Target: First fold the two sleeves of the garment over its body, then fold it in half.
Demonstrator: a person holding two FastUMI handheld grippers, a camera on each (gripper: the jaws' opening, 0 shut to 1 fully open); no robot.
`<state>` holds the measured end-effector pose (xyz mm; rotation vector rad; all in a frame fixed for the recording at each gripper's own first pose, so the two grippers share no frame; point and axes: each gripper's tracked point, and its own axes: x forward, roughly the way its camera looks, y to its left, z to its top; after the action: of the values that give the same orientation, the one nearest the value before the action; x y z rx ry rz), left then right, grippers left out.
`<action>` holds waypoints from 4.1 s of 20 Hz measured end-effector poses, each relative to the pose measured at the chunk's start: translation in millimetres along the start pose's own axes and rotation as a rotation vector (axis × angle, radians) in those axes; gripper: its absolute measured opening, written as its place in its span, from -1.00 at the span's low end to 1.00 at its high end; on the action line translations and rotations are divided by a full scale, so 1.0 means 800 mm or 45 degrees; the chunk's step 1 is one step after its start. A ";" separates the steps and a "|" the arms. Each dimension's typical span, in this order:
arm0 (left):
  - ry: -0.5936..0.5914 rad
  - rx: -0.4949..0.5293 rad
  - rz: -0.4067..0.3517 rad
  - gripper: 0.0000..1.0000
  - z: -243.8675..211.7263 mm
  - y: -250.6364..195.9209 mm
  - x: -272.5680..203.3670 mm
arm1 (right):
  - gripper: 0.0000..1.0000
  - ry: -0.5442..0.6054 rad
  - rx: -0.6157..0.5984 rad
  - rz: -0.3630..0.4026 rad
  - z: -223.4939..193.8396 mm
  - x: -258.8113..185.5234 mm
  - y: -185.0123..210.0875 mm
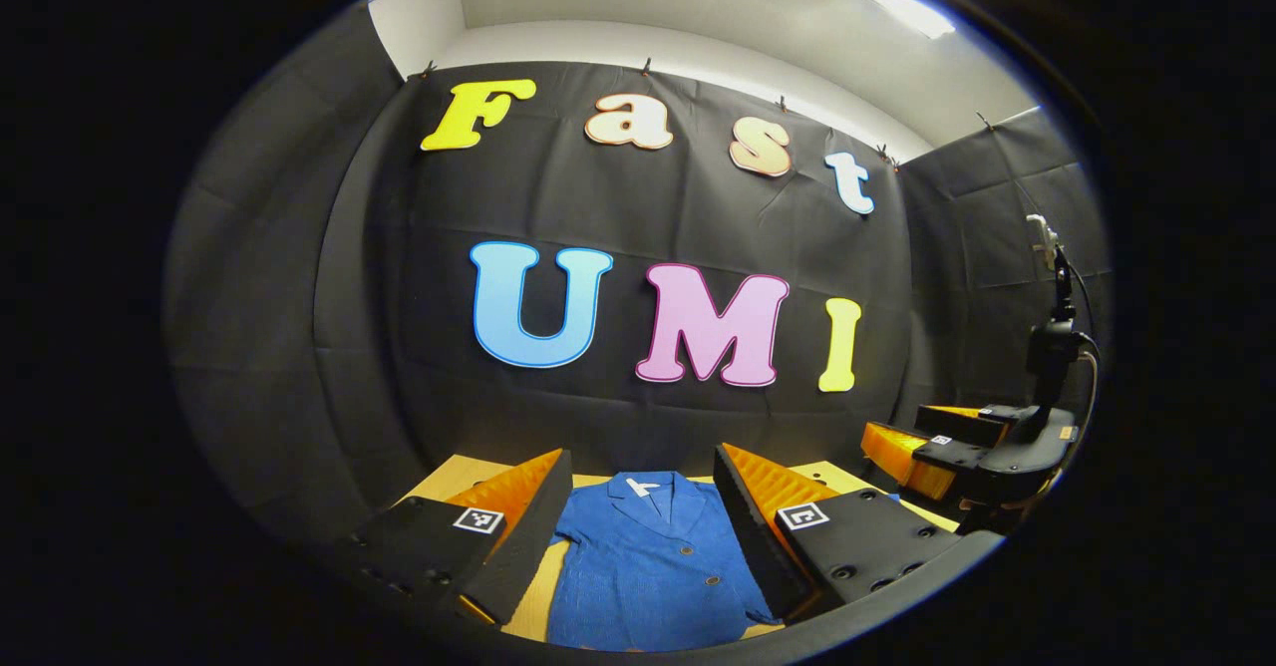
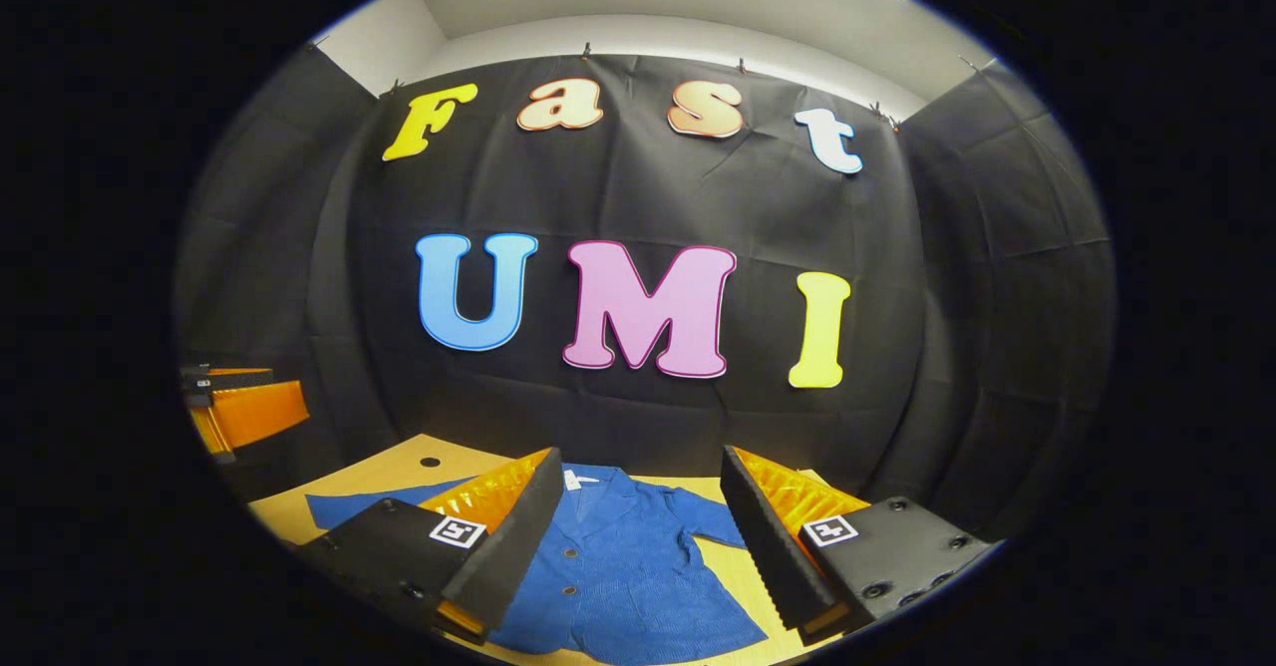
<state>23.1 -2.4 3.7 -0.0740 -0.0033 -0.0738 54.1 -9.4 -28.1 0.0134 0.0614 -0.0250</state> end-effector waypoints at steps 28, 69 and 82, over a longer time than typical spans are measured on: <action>0.313 -0.123 -0.230 0.67 -0.088 -0.235 0.179 | 0.94 0.844 0.481 -0.800 -0.412 0.159 -0.456; 0.364 -0.110 0.062 0.64 -0.114 -0.143 0.126 | -0.99 0.893 0.535 -0.045 -0.302 0.333 -0.170; 0.407 -0.289 0.501 0.65 -0.172 0.057 0.034 | -0.99 0.979 0.318 0.557 -0.336 0.369 0.297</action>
<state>53.8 30.5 -136.4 -0.2873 0.3384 0.3087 338.5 224.3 -311.9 0.2858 0.8224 0.4131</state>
